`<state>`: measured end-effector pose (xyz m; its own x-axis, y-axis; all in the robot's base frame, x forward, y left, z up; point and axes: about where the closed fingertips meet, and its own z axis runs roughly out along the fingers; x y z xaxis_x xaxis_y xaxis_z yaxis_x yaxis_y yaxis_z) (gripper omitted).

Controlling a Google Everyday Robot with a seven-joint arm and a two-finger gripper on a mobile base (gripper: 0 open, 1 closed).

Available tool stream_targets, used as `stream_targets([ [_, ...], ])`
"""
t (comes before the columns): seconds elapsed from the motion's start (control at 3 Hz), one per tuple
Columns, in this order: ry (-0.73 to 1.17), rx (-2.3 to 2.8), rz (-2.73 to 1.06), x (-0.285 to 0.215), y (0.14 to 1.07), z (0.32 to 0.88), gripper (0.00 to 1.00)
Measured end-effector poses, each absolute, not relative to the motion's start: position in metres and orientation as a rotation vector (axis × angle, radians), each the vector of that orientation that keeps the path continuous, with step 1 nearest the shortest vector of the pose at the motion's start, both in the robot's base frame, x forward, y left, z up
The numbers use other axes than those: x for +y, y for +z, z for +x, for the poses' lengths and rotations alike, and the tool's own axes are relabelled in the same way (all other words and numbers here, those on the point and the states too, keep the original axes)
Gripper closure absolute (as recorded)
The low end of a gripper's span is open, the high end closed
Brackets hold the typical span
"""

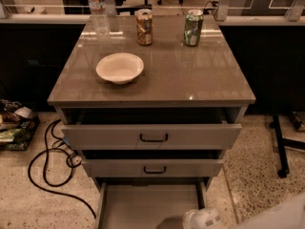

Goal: Open bottom drawer

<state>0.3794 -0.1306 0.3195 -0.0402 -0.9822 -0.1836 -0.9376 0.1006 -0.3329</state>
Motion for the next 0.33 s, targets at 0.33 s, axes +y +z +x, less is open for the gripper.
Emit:
stream_targets([
  [0.33,-0.159,2.023,-1.849,-0.1417,0.3227,0.3732,0.84],
])
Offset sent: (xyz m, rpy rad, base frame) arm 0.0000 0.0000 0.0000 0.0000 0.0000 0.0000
